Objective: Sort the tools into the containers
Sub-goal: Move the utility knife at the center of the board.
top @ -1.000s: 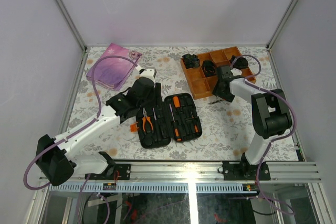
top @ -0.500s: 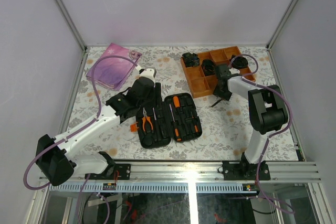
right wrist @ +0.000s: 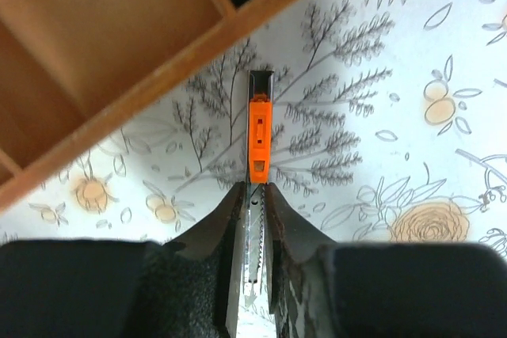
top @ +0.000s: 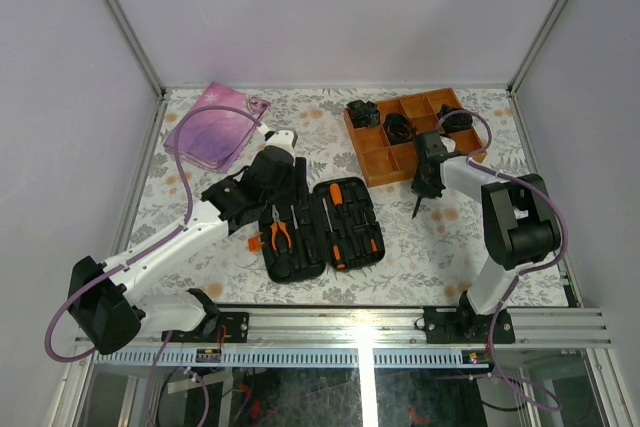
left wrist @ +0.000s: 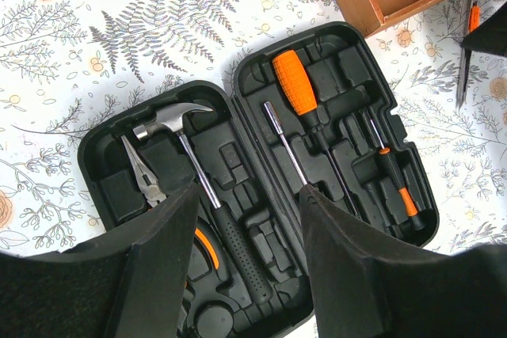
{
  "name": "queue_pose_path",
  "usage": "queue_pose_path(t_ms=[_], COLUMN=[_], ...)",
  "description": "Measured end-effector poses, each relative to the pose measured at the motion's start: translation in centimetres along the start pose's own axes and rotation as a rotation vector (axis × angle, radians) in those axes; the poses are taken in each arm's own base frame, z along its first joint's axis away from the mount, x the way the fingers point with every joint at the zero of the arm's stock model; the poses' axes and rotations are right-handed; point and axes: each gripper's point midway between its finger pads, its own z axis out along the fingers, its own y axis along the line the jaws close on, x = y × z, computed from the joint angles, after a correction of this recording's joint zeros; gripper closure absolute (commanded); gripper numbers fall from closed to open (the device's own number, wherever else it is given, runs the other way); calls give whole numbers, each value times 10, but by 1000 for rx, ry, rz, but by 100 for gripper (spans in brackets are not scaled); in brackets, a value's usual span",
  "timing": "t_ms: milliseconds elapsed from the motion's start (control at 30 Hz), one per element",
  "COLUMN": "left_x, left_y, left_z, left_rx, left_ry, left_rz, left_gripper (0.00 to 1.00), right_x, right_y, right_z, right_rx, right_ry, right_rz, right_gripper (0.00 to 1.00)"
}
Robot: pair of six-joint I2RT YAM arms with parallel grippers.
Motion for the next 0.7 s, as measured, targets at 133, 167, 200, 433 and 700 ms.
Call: queue_pose_path(t_ms=[133, 167, 200, 433, 700], left_x=[0, 0, 0, 0, 0], left_y=[0, 0, 0, 1, 6], left_z=[0, 0, 0, 0, 4], left_rx=[0, 0, 0, -3, -18], left_ry=[0, 0, 0, 0, 7], left_rz=[0, 0, 0, -2, -8], left_gripper=[47, 47, 47, 47, 47], right_x=[15, 18, 22, 45, 80], right_y=[-1, -1, -1, 5, 23], right_z=[-9, -11, -13, -26, -41], right_rx=[-49, -63, -76, -176, -208], right_ry=[34, 44, 54, 113, 160], right_rz=[-58, -72, -89, -227, -459], right_gripper=[82, 82, 82, 81, 66])
